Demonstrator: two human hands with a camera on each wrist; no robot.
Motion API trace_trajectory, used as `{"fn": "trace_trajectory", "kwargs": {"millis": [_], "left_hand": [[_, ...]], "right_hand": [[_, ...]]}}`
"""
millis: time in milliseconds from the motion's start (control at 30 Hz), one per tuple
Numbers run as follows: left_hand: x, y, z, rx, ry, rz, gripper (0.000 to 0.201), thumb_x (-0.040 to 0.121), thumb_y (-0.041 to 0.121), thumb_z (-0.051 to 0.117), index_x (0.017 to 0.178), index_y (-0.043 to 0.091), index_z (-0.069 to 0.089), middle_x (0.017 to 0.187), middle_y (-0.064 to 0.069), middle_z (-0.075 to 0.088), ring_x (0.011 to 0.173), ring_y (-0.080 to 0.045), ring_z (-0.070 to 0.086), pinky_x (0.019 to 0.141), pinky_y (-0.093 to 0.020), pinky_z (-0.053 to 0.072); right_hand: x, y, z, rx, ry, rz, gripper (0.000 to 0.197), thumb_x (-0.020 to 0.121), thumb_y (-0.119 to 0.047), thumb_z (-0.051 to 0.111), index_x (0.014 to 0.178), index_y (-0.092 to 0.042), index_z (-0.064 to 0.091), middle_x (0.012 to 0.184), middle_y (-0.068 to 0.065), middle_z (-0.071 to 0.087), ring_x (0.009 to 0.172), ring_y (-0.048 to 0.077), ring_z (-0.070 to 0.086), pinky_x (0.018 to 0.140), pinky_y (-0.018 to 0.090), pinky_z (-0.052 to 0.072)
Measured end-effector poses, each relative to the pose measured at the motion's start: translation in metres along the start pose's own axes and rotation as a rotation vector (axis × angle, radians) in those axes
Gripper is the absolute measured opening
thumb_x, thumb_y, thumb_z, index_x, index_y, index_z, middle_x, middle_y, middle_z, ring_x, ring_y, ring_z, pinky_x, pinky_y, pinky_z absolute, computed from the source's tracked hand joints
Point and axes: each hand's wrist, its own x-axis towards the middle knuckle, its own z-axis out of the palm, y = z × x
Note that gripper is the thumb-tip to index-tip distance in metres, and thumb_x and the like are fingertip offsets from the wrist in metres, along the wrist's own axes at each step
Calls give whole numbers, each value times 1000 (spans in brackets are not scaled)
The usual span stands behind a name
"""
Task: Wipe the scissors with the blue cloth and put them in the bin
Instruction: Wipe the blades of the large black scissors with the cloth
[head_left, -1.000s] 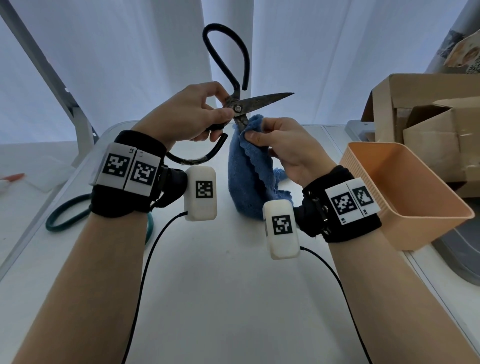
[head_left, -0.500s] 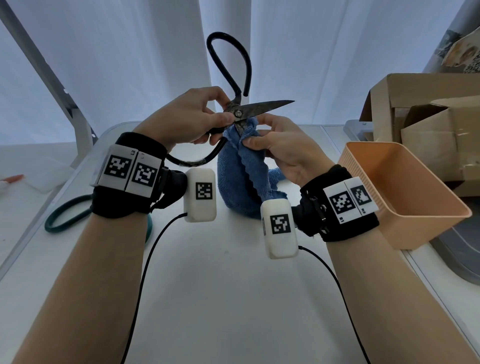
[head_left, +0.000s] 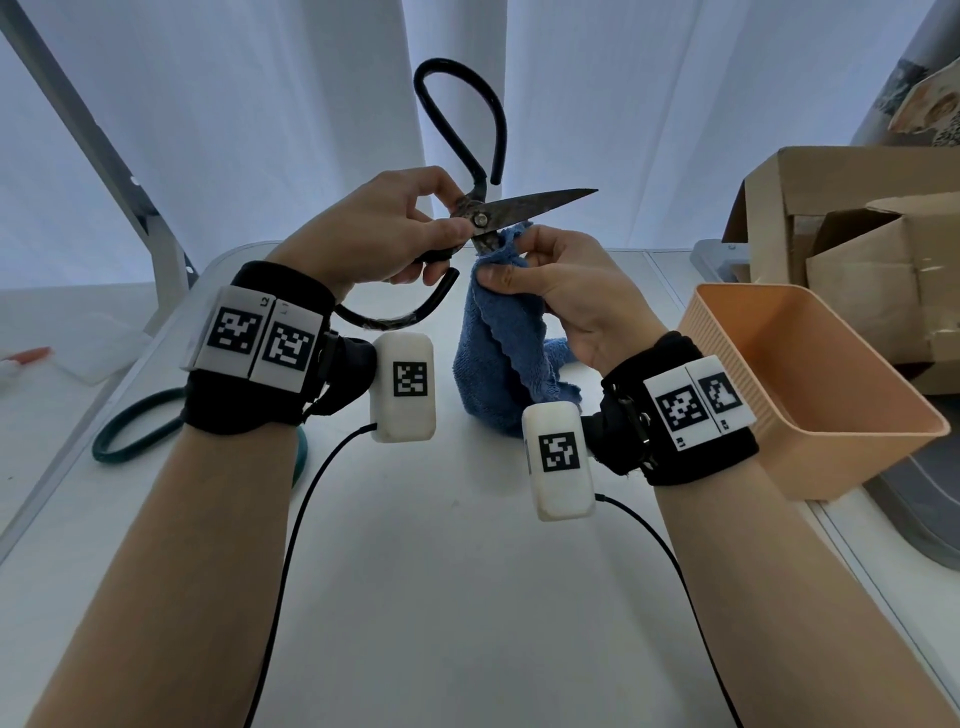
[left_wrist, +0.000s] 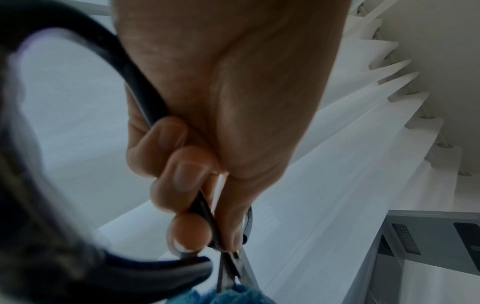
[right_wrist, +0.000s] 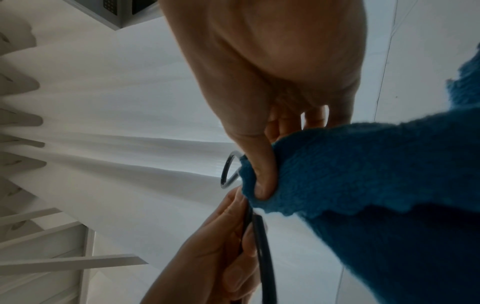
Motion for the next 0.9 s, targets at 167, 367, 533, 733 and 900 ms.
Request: {"fn": "trace_trajectory", "kwargs": {"millis": [167, 367, 533, 733, 900], "left_hand": [[-2, -1, -3, 1, 3, 0, 16, 100, 26, 59, 112, 15, 58, 60, -7, 58, 60, -22, 38, 52, -23, 35], [-1, -1, -3, -4, -1, 3, 18, 100, 26, 59, 113, 13, 59, 59, -7, 58, 57, -21, 36, 50, -22, 33], [-1, -1, -2, -6, -5, 8, 15, 100, 25, 59, 111, 15, 59, 59, -7, 58, 58, -21, 36, 51, -24, 33], [0, 0, 1, 8, -10, 6, 16, 100, 24, 59, 112, 14, 58, 58, -6, 58, 56, -22, 36, 47, -21, 33], [0, -1, 0, 5, -13, 5, 16, 100, 24, 59, 113, 13, 57, 57, -5, 58, 53, -19, 36, 45, -19, 32]], "right_hand": [[-2, -4, -6, -55, -49, 1, 20, 85, -1, 72, 102, -11, 73, 94, 12, 72, 86, 18, 67, 76, 24, 53], [0, -2, -5, -78, -49, -4, 28, 79, -5, 79, 106, -10, 73, 91, 18, 61, 87, 24, 62, 91, 39, 54], [0, -2, -5, -51, -72, 3, 28, 82, -4, 76, 109, -9, 72, 97, 17, 69, 89, 23, 67, 84, 32, 57], [-2, -4, -2, -54, -167, -2, 26, 92, 7, 58, 112, -4, 70, 106, 13, 72, 97, 20, 68, 81, 24, 56], [-2, -2, -3, -72, -140, 16, 24, 92, 3, 60, 112, -5, 71, 106, 13, 73, 94, 18, 68, 76, 22, 54]]}}
